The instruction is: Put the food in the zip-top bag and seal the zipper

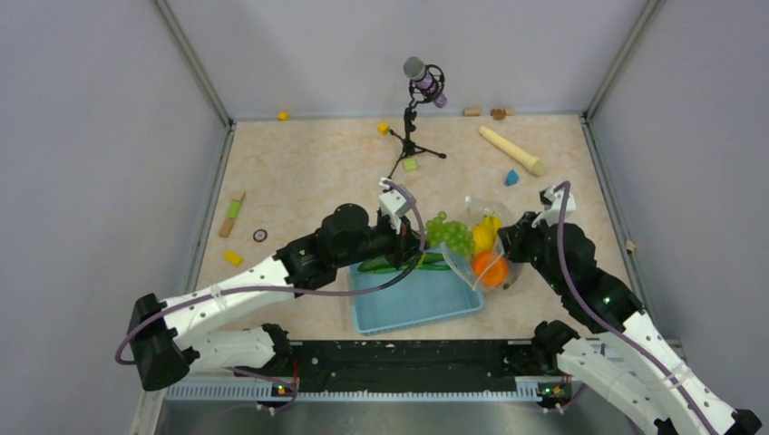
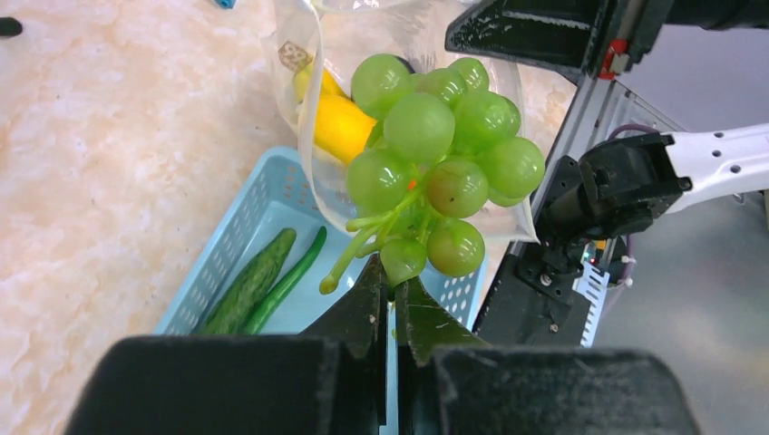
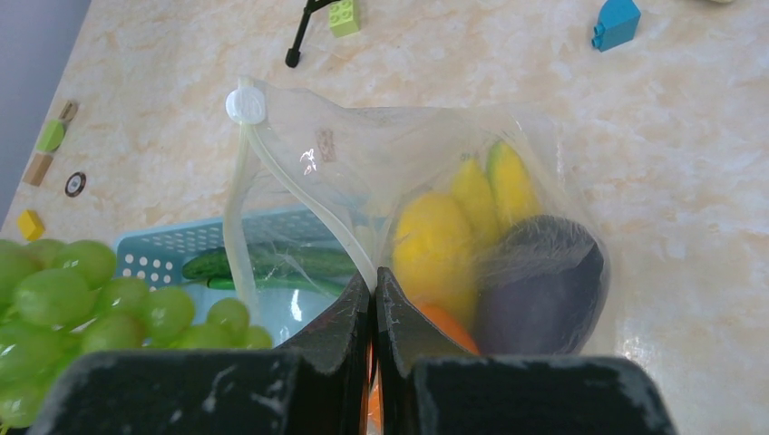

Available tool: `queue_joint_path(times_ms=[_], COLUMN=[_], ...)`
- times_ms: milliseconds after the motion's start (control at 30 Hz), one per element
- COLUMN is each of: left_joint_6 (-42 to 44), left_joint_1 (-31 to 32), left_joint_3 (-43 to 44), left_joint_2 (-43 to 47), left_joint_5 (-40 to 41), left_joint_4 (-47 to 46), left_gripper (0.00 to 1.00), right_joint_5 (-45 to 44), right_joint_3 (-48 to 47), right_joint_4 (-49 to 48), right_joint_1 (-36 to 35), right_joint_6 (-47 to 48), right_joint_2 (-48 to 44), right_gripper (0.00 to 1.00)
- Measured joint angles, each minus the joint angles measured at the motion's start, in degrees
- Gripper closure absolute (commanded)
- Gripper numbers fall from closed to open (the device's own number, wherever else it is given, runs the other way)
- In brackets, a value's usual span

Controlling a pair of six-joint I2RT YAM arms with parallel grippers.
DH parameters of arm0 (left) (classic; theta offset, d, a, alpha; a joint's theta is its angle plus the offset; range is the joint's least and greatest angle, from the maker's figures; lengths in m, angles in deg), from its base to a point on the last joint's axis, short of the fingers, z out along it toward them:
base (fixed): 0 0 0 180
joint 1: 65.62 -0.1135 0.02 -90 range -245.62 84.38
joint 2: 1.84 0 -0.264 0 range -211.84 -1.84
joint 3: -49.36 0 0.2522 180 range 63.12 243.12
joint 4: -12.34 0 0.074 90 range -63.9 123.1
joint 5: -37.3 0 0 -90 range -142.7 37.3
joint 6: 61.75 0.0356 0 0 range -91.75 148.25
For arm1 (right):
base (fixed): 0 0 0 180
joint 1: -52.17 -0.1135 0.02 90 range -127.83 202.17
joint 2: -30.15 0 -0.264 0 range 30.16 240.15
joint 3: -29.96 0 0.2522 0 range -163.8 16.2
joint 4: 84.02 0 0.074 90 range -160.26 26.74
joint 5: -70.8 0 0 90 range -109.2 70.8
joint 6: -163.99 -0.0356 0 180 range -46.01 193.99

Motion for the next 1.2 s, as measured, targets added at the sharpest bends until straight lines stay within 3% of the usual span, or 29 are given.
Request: queue_joint_path(times_ms=[267, 667, 833, 1200], left_joint_6=[2.1, 3.2, 2.1, -3.6], left_joint_1=[0.0, 0.0, 0.0, -0.1], left_joint_3=[10.4, 24.9, 25.3, 21.6], left_joint_2=[-13.6, -27.3, -29.0, -30.5], left_joint_5=[-1.4, -3.4, -3.1, -1.4], left_joint_4=[3.8, 11.8, 10.8, -1.4], left_gripper=[1.00, 1.00, 1.00, 1.00], right_joint_5=[0.6, 3.4, 3.3, 3.7], right_joint_3=[0.0, 1.0, 1.1, 1.5], right_joint_4=[0.0, -1.6, -1.6, -2.9], right_joint_1=[0.0, 0.1, 0.3, 0.3], right_joint_6=[0.0, 0.1, 0.0, -0.4], right_joint_2=[0.0, -0.4, -1.1, -2.3], right_gripper=[0.99, 0.99, 0.99, 1.00])
